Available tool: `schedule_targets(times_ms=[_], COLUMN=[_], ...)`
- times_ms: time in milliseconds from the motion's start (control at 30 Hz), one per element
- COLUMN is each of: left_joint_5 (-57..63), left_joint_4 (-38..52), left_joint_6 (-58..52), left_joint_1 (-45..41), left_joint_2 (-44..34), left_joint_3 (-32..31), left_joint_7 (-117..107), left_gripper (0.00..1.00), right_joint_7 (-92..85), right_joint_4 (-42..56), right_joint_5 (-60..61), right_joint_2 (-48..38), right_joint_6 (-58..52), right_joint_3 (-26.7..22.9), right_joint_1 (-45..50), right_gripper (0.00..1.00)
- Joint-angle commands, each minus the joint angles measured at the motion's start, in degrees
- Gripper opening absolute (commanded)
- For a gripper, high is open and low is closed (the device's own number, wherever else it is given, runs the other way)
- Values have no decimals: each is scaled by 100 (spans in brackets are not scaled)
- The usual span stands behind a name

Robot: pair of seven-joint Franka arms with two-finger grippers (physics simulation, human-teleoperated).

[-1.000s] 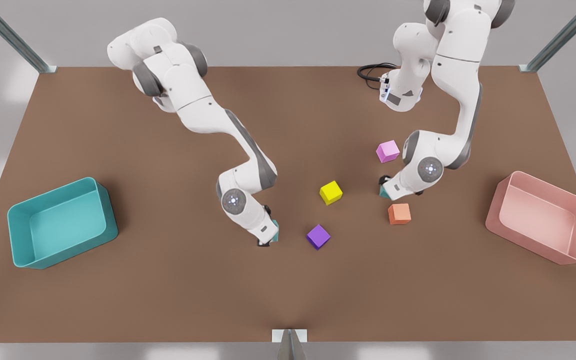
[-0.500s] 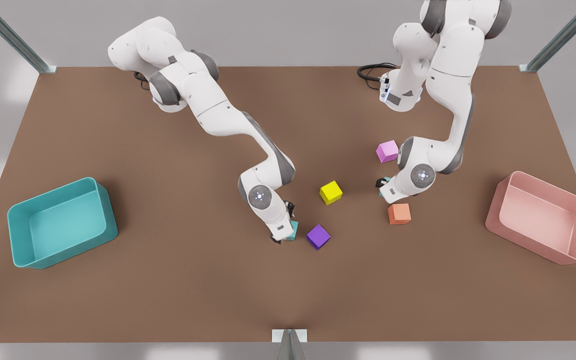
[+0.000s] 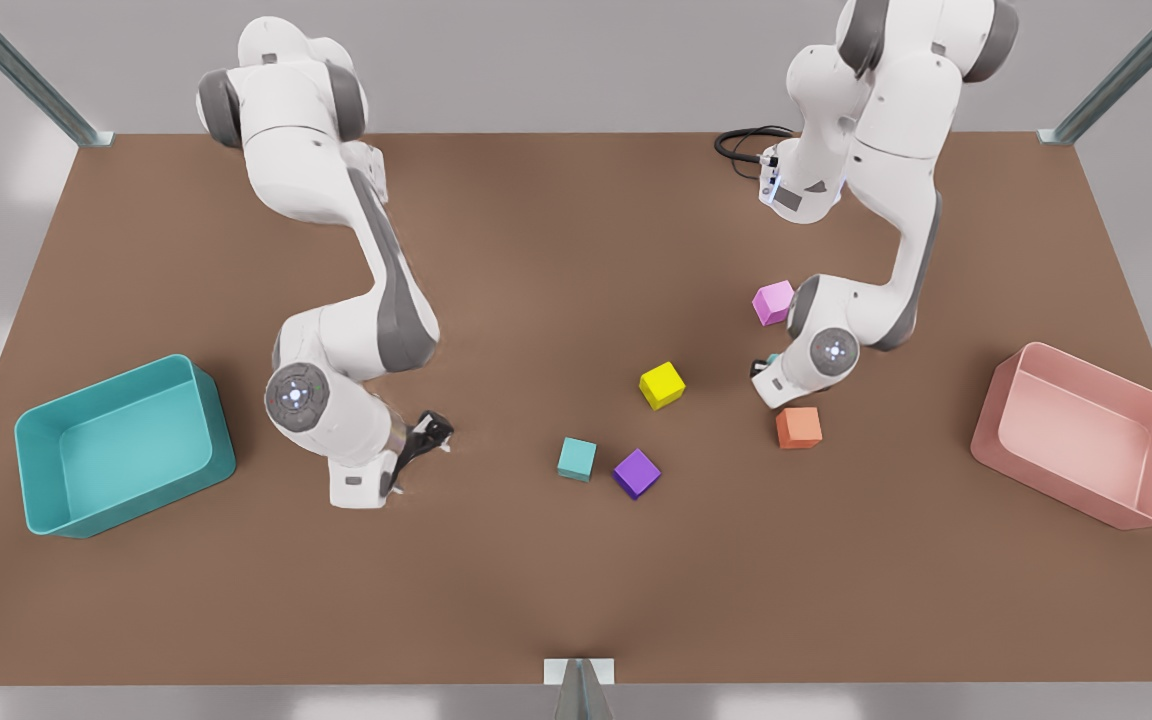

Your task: Stack the two blue cubes on top of each other

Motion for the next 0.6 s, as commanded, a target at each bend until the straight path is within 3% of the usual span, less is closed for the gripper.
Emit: schedule_targets(times_ms=[0, 67, 133, 167, 233, 267, 300, 333, 367, 433, 500, 567], left_joint_5=[-133, -133, -124, -124, -115, -115, -107, -124, -116, -107, -107, -107], left_joint_4=[9, 36, 185, 474, 1642, 2741, 3688, 4533, 5141, 6196, 7101, 7164], left_joint_6=[-459, -801, -1205, -1591, -2655, -3201, -3438, -3491, -3483, -3474, -3456, -2965], left_joint_1=[-7, -104, -262, -289, -604, -693, -815, -1140, -1474, -1783, -1993, -2038], left_joint_2=[-127, -347, -601, -724, -576, 39, 670, 1260, 1708, 2430, 3141, 3300], left_joint_3=[0, 0, 0, 0, -88, -343, -510, -545, -545, -545, -545, -528], left_joint_7=[80, 1, -166, -262, -1105, -1677, -2265, -2802, -2961, -3172, -3383, -3401], left_gripper=[47, 47, 48, 48, 48, 48, 48, 48, 48, 48, 48, 48], right_joint_7=[948, 595, 630, 674, 858, 1429, 2332, 2914, 3065, 3074, 3074, 3074], right_joint_4=[-4, 5, 66, 75, 84, 22, -258, -602, -794, -1367, -1367, -1349], right_joint_5=[-60, -314, -350, -359, -516, -1218, -2131, -2354, -2362, -2354, -2345, -2354], right_joint_2=[-125, -309, -608, -783, -1714, -2444, -3129, -3500, -3527, -3808, -3729, -3632], right_joint_6=[-2192, -2473, -3202, -3422, -3589, -3651, -3616, -3580, -3546, -3229, -3238, -3238], right_joint_3=[-636, -1769, -3009, -3194, -3072, -1748, 270, 1172, 1595, 1973, 1982, 1982], right_joint_1=[-33, 238, 1293, 1522, 1382, 584, -566, -1218, -1676, -2099, -2160, -2152], right_gripper=[100, 100, 100, 100, 100, 100, 100, 100, 100, 100, 100, 100])
